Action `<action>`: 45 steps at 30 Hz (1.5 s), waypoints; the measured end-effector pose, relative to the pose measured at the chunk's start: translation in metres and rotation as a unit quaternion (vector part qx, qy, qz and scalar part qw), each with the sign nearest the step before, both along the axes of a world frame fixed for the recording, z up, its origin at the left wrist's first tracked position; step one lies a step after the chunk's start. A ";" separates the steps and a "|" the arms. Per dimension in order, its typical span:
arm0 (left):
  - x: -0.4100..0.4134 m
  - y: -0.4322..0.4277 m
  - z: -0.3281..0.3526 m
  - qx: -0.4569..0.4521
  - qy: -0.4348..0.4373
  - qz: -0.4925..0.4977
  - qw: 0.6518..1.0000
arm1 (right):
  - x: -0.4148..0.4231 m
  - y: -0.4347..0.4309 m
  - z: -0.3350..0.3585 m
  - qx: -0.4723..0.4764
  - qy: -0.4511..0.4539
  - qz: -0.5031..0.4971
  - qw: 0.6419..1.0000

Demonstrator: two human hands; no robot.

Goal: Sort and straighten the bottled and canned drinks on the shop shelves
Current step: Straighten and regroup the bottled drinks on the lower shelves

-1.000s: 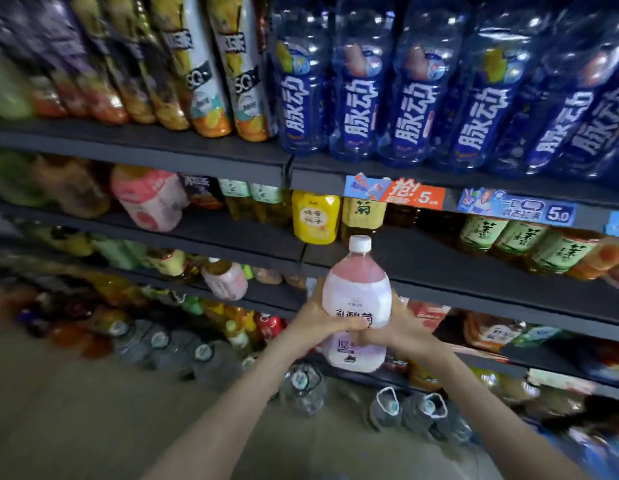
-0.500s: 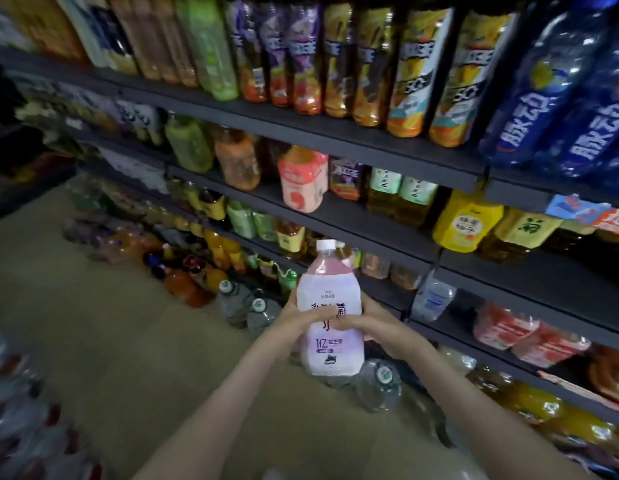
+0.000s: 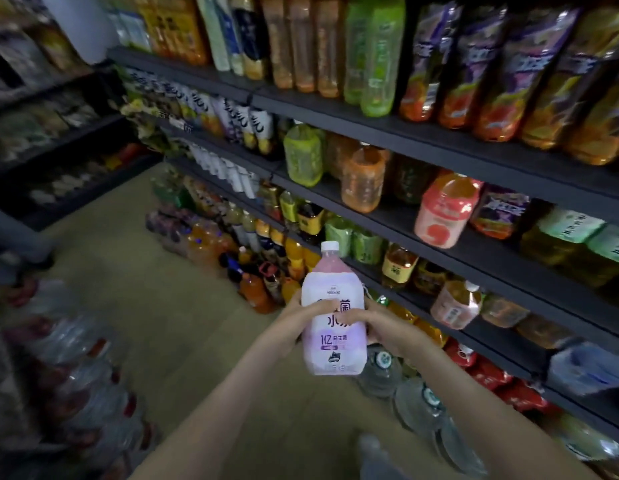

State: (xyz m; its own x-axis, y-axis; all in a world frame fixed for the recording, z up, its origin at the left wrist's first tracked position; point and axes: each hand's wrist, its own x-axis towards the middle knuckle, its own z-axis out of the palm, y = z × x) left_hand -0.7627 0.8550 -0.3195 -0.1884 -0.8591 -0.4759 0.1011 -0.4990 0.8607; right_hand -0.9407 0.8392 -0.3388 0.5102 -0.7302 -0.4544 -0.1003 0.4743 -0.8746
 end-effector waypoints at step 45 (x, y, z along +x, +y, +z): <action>0.043 -0.244 -0.141 -0.108 -0.032 -0.420 0.900 | 0.102 -0.069 -0.150 -0.060 -0.056 -0.611 0.787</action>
State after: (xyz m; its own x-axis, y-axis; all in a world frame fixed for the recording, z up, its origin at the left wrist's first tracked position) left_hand -0.7197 0.6106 -0.4607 -0.7935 -0.4995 -0.3476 -0.2871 -0.1964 0.9376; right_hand -0.8384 0.7701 -0.4886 -0.5745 -0.7412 -0.3473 0.4483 0.0701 -0.8911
